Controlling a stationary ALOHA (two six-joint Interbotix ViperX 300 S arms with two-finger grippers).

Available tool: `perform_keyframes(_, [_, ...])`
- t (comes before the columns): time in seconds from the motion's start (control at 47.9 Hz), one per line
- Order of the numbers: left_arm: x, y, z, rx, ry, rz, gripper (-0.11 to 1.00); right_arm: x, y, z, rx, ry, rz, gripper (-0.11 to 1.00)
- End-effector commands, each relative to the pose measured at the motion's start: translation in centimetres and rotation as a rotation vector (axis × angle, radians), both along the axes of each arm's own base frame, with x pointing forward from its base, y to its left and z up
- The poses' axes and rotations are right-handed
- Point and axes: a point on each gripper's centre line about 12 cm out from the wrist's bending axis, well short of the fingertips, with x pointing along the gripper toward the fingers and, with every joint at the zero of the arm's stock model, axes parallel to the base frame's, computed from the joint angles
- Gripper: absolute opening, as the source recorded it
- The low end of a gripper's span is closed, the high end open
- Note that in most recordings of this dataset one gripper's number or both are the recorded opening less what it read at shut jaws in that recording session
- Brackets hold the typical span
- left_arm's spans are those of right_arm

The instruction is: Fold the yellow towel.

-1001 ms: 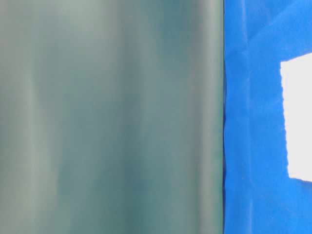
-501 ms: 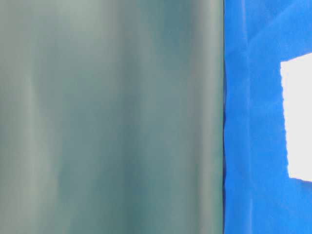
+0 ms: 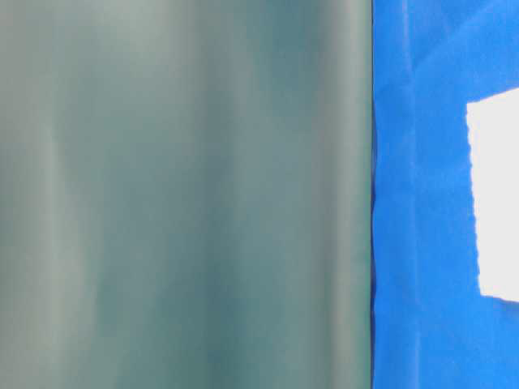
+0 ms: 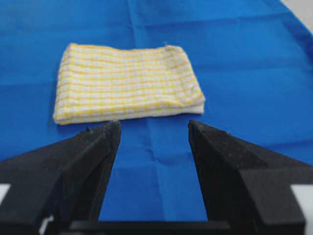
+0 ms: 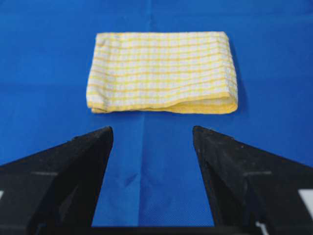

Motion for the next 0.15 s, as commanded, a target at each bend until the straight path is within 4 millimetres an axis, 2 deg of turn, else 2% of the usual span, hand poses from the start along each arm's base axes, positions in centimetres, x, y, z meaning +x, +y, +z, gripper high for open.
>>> perform_keyframes(0.0, [0.2, -0.01, 0.57, 0.003, -0.013, 0.0, 0.52, 0.29, -0.03, 0.63, 0.003, -0.016, -0.005, 0.67])
perform_keyframes(0.125, [0.14, -0.01, 0.77, 0.002, -0.019, 0.0, 0.52, 0.29, -0.04, 0.64, 0.003, -0.017, -0.006, 0.67])
